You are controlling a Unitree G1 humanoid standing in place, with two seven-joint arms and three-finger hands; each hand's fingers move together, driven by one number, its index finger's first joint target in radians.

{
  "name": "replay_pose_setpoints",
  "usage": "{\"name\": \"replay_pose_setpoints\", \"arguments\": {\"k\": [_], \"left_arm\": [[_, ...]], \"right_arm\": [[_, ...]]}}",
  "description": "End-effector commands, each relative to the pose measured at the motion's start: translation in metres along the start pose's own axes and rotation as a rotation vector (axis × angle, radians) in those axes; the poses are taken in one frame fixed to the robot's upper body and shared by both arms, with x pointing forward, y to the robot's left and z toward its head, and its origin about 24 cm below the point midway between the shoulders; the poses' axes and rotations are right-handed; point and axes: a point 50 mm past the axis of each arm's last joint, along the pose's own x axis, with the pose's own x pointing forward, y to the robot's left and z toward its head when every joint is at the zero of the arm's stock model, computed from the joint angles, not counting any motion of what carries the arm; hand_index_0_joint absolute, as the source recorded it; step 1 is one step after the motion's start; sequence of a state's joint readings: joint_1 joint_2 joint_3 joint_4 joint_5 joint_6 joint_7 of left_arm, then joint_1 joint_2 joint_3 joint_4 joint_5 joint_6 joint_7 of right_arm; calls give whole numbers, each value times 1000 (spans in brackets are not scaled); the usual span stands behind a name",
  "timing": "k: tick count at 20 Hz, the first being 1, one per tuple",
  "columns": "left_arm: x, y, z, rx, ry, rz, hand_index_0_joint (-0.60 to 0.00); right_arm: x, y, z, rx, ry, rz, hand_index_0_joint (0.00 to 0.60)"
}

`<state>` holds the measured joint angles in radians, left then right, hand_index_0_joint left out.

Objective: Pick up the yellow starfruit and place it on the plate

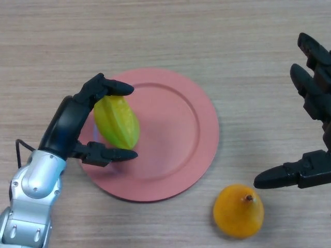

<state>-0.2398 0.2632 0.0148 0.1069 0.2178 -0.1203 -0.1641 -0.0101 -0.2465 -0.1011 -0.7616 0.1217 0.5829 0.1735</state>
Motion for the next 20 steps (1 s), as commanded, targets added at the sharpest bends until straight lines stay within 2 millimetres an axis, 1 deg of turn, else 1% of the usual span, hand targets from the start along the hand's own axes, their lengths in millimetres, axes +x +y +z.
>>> {"name": "replay_pose_setpoints", "arguments": {"k": [1, 2, 3, 4, 7, 12, 14, 15, 16, 17, 18, 19, 20], "left_arm": [[4, 18, 24, 30, -146, 84, -300], [4, 18, 24, 38, -141, 85, -199], [3, 17, 20, 66, -117, 87, -57], [3, 17, 18, 87, -100, 90, 0], [1, 16, 11, 149, -45, 86, 0], [0, 21, 15, 152, -50, 105, 0], [0, 28, 23, 129, -70, 138, 0], [-1, 34, 29, 90, -74, 158, 0], [-3, 36, 31, 85, -77, 162, 0], [-5, 42, 39, 57, -107, 198, 0], [-7, 44, 42, 45, -119, 210, 0], [-12, 49, 52, -26, -139, 205, 0], [-15, 50, 56, -40, -148, 203, 0]], "right_arm": [[-6, -9, 30, -59, -186, -41, 0], [-6, -9, 30, -62, -188, -42, 0], [-6, -9, 30, -67, -191, -42, 0], [-6, -9, 30, -67, -191, -41, 0], [-5, -9, 30, -67, -192, -40, 0], [-3, -8, 31, -67, -188, -28, 0], [-3, -7, 29, -71, -184, -21, 0], [-2, -6, 28, -68, -182, -13, 0], [-1, -6, 28, -71, -183, -12, 0], [1, -6, 27, -75, -180, -14, 0], [2, -7, 27, -85, -180, -16, 0], [4, -8, 25, -92, -182, -23, 0], [4, -9, 25, -86, -183, -30, 0]]}}
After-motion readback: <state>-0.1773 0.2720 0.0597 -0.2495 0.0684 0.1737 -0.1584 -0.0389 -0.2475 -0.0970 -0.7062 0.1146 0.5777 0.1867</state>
